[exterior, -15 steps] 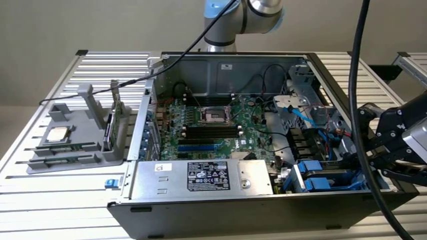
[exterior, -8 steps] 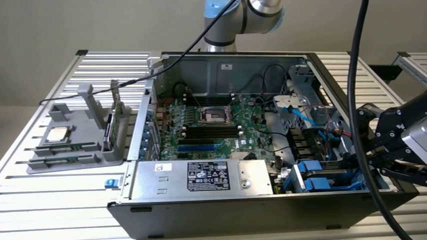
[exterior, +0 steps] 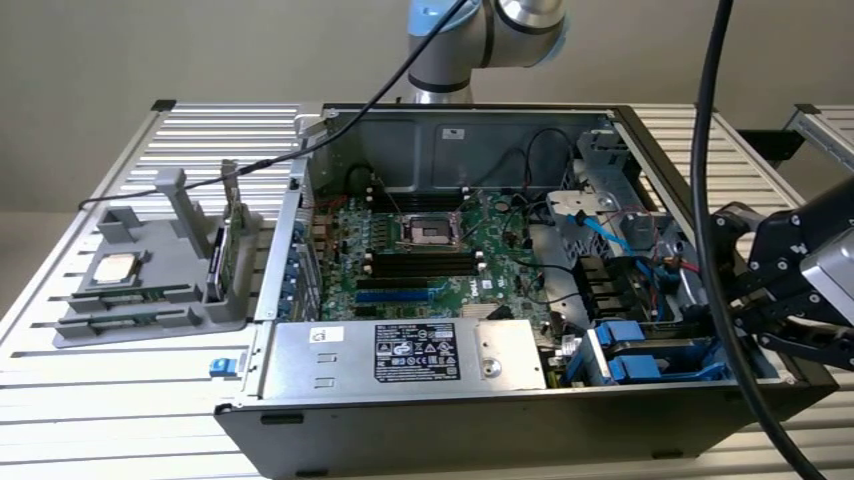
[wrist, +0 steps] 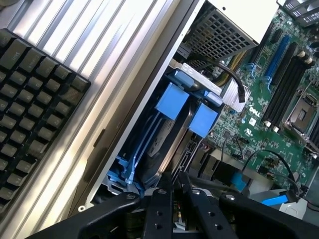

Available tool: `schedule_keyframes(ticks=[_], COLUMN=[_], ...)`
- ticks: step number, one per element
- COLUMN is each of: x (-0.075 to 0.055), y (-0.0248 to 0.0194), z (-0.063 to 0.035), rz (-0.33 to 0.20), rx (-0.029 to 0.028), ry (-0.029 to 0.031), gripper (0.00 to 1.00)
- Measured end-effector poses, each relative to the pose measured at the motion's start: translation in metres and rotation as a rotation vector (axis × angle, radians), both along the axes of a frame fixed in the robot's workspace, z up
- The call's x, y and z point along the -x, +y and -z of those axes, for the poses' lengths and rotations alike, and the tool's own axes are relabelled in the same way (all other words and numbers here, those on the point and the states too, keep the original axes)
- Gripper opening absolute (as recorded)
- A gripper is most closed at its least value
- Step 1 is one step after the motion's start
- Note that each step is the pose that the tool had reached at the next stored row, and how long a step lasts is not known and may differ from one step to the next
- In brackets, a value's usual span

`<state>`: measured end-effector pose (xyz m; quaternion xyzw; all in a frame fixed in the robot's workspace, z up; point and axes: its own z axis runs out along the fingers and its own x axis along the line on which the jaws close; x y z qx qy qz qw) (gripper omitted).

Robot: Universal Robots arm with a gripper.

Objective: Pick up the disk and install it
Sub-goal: 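Insert the disk into the insertion slot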

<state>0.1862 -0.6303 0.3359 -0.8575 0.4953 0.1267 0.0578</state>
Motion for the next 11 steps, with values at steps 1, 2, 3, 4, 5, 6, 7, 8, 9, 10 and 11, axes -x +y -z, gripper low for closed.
schedule_keyframes(ticks=[1,2,3,4,5,6,7,8,9,10,11], x=[0.0010,0.0019,0.0028,0.0036,0.0044,0.0050,0.0056,0.0059,0.0061,0.0062,0.0062], y=[0.0000,0.0000,-0.0001,-0.0001,-0.0001,0.0000,0.0000,0.0000,0.0000,0.0000,0.0000], z=[-0.0005,-0.0009,-0.0009,-0.0009,-0.0010,-0.0010,-0.0011,-0.0011,-0.0011,-0.0011,-0.0010], rz=[0.000,0.000,0.000,0.000,0.000,0.001,0.002,0.004,0.006,0.008,0.012], rx=[-0.0001,0.0001,0.0000,-0.0002,0.0000,0.0002,0.0001,0.0001,0.0000,-0.0001,-0.0003], ry=[0.0016,0.0039,0.0070,0.0108,0.0161,0.0222,0.0292,0.0362,0.0431,0.0501,0.0577], gripper=[0.17,0.17,0.17,0.17,0.17,0.17,0.17,0.17,0.17,0.17,0.17])
